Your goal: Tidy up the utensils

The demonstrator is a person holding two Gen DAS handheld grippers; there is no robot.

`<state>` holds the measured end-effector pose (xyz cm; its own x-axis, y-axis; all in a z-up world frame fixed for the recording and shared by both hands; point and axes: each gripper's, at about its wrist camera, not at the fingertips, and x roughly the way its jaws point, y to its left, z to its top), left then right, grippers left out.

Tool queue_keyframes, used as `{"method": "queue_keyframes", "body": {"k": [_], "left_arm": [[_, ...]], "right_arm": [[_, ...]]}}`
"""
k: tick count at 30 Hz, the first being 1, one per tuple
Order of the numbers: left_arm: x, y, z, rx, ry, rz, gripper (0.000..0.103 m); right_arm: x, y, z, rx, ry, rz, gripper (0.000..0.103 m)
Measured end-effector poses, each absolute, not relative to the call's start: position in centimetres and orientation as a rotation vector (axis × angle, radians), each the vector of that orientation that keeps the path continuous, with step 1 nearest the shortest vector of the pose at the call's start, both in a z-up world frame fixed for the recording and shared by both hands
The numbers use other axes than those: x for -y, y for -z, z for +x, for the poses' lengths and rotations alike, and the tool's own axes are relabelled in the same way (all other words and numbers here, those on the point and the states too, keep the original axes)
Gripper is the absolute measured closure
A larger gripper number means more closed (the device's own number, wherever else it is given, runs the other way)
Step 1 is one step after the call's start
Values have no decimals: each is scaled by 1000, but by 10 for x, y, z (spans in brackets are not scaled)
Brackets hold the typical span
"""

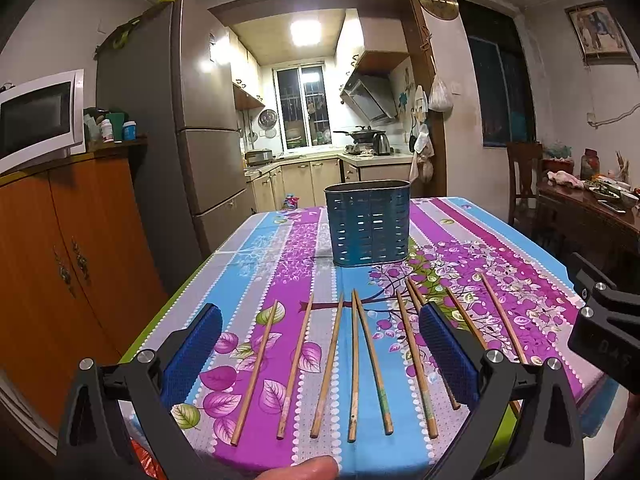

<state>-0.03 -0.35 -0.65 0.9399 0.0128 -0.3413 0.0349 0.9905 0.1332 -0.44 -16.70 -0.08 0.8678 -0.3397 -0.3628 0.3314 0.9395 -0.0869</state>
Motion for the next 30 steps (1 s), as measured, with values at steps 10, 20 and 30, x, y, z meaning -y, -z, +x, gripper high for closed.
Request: {"method": "queue_keyframes", "body": {"k": [10, 20, 30], "left_arm": [[5, 9, -2, -348, 15, 146, 5], [4, 9, 0, -353, 9, 145, 5], [2, 10, 1, -354, -1, 144, 5]], "right_arm": [[166, 3, -4, -388, 349, -23, 5], [167, 3, -4, -390, 349, -23, 5], [167, 4, -4, -390, 355, -22, 5]]}}
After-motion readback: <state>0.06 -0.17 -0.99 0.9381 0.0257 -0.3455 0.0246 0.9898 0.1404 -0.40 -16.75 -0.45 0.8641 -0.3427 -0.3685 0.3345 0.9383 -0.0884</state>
